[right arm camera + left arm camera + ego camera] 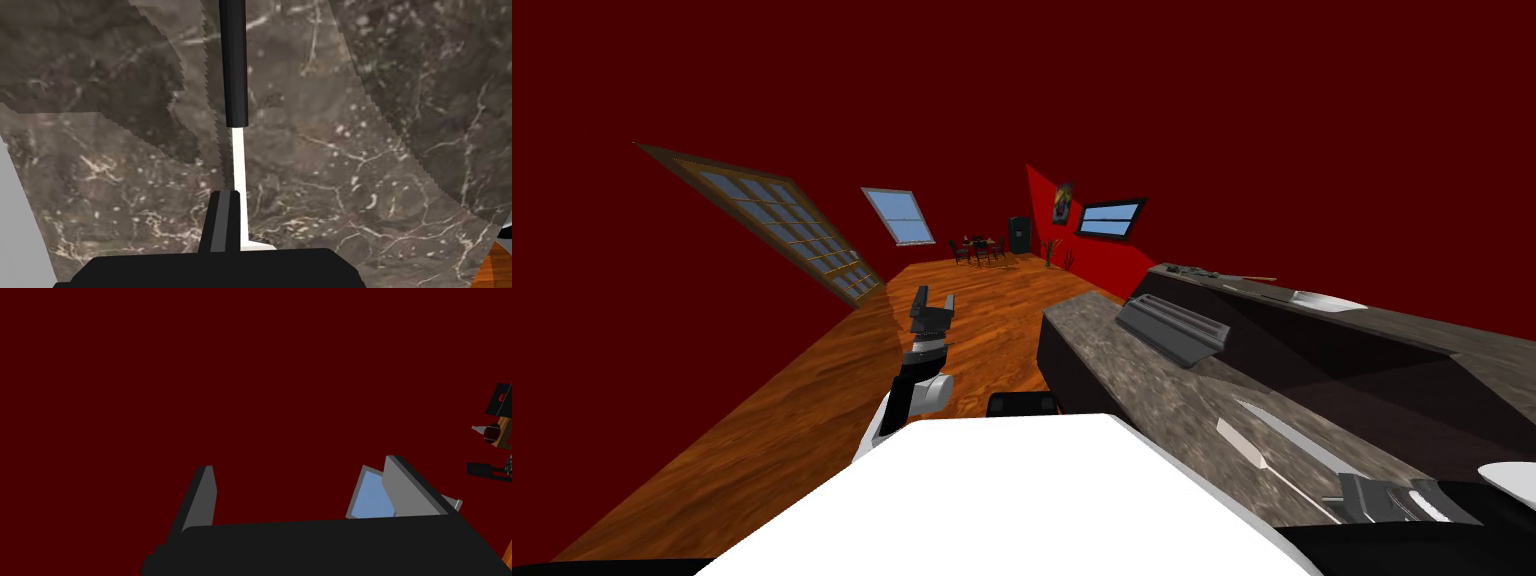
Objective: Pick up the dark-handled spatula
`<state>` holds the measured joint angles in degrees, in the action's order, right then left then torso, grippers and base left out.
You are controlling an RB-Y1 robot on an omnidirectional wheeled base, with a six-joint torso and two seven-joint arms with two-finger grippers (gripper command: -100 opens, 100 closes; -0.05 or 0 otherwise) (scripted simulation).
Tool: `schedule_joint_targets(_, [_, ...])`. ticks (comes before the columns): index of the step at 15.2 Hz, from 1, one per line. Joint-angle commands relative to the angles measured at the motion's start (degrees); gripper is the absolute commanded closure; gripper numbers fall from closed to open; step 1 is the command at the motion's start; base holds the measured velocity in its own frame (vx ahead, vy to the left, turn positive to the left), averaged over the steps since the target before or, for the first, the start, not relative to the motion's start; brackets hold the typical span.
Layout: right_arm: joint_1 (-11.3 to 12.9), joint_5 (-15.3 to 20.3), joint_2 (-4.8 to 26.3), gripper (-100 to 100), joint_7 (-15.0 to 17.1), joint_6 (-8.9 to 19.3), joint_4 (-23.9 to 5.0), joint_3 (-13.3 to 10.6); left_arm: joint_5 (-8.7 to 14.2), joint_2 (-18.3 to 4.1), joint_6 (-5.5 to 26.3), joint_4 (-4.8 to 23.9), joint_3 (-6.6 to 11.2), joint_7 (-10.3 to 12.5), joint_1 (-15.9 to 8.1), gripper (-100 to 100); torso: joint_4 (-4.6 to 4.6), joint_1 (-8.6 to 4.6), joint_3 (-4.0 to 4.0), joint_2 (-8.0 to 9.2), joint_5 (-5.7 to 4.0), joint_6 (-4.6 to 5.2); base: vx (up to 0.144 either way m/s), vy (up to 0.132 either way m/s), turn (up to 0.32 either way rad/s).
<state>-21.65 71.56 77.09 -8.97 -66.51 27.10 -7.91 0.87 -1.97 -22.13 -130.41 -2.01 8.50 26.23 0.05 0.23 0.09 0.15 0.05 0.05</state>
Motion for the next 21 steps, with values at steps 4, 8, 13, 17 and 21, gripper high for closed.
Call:
schedule_joint_targets(4, [0.0,-0.2,-2.2,-100,-0.5,1.9,-0.6,-1.0,0.0,0.0,0.0,0.0,0.0,0.0,0.0,0,-0.01,-0.14,-0.01,-0.03,-0.04,-0.01,0.003,-0.008,0.028])
schedule_joint_targets(8, [0.1,-0.1,-1.3,100,-0.4,1.0,-0.4,-0.6,0.0,0.0,0.0,0.0,0.01,0.0,0.0,0,-0.02,-0.29,-0.04,-0.07,-0.08,-0.01,0.007,-0.028,0.016])
schedule_joint_targets(13, [-1.7,-0.4,-0.2,-100,0.7,0.8,1.6,0.1,0.0,0.0,0.0,0.0,0.0,0.0,0.0,0,-0.02,0.07,-0.08,-0.16,0.0,-0.03,0.021,0.042,-0.025])
schedule_joint_targets(17, [-1.9,-0.7,-2.6,-100,0.4,2.9,1.3,-0.9,0.0,0.0,0.0,0.0,0.0,0.0,0.0,0,-0.02,-0.24,-0.05,-0.07,-0.06,-0.01,0.003,-0.027,0.038])
schedule_joint_targets(21, [-1.8,-0.5,-1.6,100,0.6,2.0,1.5,-0.5,0.0,0.0,0.0,0.0,0.0,0.0,0.0,0,-0.01,-0.26,-0.01,-0.01,-0.12,0.01,-0.003,-0.024,0.01])
